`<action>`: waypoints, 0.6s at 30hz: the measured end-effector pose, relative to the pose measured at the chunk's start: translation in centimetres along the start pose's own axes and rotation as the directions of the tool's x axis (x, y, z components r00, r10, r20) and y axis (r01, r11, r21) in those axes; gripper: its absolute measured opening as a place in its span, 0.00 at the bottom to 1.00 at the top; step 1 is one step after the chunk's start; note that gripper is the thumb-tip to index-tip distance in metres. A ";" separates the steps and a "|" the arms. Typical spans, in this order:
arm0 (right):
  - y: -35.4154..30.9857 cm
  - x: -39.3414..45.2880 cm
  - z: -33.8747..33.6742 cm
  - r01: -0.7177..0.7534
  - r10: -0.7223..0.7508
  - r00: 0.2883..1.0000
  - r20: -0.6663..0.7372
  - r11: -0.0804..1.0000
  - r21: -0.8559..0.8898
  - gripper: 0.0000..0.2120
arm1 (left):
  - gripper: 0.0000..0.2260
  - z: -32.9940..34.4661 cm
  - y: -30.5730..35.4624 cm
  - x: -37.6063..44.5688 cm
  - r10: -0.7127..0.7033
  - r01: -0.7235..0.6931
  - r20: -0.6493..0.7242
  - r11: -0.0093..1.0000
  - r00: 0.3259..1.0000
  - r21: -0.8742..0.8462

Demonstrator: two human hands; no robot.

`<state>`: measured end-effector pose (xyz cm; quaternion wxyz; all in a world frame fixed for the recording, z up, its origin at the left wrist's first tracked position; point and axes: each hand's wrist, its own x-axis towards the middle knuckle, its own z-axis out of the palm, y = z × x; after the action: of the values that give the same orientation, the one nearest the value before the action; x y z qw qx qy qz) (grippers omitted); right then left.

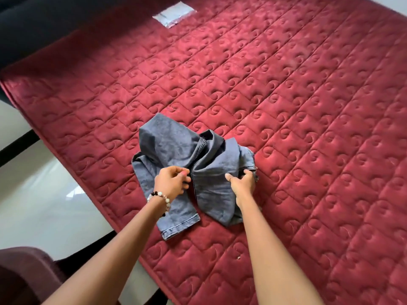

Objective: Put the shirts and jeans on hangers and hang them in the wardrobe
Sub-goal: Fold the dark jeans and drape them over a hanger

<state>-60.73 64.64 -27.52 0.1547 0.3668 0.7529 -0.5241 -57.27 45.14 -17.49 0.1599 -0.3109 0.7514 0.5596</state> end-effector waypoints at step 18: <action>0.9 -5.4 -4.7 0.136 -0.209 0.971 -0.113 0.880 -0.456 0.18 | 0.09 -1.2 -0.3 -0.6 0.107 -0.130 0.084 0.927 0.991 0.350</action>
<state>-55.68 66.94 -22.90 0.1267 0.2936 0.8922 -0.3190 -56.56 44.14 -16.97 0.2029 -0.2129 0.8521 0.4330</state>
